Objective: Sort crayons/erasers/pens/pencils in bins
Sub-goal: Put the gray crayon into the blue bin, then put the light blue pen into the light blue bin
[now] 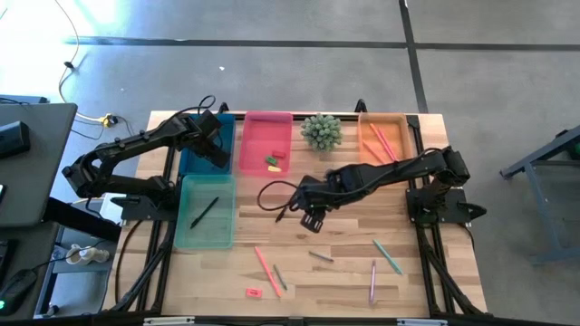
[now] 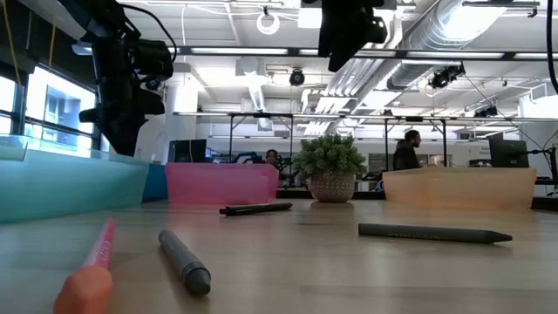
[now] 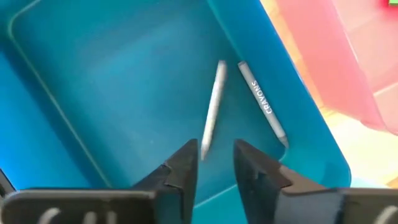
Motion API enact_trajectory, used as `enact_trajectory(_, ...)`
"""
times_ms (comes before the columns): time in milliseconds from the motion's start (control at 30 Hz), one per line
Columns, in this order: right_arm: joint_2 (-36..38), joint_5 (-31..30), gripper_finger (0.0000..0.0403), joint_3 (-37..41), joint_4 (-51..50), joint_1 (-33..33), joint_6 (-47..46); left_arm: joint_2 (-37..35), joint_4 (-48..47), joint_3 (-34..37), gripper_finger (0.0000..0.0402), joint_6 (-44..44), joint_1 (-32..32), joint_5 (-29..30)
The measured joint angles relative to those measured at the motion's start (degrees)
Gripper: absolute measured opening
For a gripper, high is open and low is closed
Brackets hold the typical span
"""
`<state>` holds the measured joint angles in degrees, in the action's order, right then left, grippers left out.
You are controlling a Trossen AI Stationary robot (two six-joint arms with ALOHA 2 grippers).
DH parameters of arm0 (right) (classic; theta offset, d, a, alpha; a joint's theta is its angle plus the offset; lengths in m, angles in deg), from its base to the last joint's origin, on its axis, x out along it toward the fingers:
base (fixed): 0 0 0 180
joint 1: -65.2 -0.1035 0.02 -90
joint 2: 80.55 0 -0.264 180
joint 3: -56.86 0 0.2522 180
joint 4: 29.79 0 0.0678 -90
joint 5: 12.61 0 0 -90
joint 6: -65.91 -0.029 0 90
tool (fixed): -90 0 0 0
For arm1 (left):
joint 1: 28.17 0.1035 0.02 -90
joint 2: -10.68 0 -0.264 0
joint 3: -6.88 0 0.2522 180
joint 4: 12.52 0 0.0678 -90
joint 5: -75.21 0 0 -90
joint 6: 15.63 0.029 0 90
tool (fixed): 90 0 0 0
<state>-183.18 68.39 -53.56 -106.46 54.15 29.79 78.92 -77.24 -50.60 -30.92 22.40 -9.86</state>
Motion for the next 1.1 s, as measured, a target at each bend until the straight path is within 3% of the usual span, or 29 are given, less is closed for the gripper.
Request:
enact_trajectory(200, 0.0, -0.02, 0.0167, 0.0, -8.16, 0.0, -0.05, 0.0, 0.0, -0.01, 0.0152, -0.13, 0.02, -0.01)
enact_trajectory(333, 0.0, 0.14, 0.0167, 0.0, -12.05, 0.0, -0.08, 0.0, -0.22, -0.52, 0.0172, 0.67, 0.04, -1.25)
enact_trajectory(800, 0.0, -1.39, 0.0167, 0.0, -24.16, -0.05, -3.76, 0.0, -2.18, -10.52, 0.0168, 5.0, -0.01, -2.82)
enact_trajectory(1100, 0.72, -3.06, 0.0167, 0.09, -27.19, -2.64, -7.78, 0.0, -2.25, -11.91, 0.0168, 7.35, -0.01, -2.84)
